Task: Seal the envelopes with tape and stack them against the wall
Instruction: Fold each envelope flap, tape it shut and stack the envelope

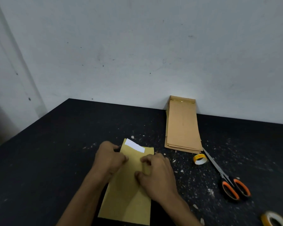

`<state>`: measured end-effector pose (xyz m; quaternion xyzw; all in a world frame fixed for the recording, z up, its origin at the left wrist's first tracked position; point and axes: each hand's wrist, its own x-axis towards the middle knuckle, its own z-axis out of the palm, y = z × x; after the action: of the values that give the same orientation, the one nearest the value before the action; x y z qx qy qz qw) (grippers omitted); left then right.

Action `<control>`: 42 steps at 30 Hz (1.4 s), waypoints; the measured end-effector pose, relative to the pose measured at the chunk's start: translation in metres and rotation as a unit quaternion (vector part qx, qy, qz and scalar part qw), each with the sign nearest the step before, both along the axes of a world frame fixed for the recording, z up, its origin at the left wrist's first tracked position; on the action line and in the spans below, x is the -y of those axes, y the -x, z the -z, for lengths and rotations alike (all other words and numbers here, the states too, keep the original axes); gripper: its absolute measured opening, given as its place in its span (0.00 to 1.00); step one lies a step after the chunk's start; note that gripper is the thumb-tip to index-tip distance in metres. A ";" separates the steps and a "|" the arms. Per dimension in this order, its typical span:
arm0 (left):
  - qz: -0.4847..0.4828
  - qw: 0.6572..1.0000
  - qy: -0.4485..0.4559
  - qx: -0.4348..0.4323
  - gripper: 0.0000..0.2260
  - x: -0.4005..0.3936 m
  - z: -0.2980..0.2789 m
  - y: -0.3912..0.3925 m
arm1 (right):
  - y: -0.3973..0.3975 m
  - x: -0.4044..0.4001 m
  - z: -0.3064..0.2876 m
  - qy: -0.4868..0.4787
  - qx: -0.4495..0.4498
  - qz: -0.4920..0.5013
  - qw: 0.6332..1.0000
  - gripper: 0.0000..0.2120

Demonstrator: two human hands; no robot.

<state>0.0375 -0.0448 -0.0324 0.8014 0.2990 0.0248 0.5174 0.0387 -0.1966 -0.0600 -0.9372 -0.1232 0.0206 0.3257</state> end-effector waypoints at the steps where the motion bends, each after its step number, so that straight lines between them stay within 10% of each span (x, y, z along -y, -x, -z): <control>1: 0.012 0.999 0.029 0.017 0.08 0.001 -0.001 0.000 | 0.000 0.002 0.001 -0.025 -0.003 0.002 1.000 0.21; 16: 0.196 0.929 0.229 0.213 0.12 0.014 -0.047 0.022 | -0.014 0.039 -0.055 -0.416 0.052 -0.029 0.908 0.22; 30: 0.112 0.934 0.282 0.191 0.27 0.039 -0.072 0.022 | -0.008 0.051 -0.067 -0.368 0.105 -0.070 0.921 0.13; 42: 0.228 0.916 0.234 0.234 0.14 0.043 -0.073 0.025 | -0.004 0.071 -0.089 -0.394 -0.101 -0.043 0.912 0.21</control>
<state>0.0125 -0.0873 0.0402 0.6755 -0.0244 0.0221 0.7366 0.0427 -0.2673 0.0294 -0.7192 -0.1280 0.0786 0.6784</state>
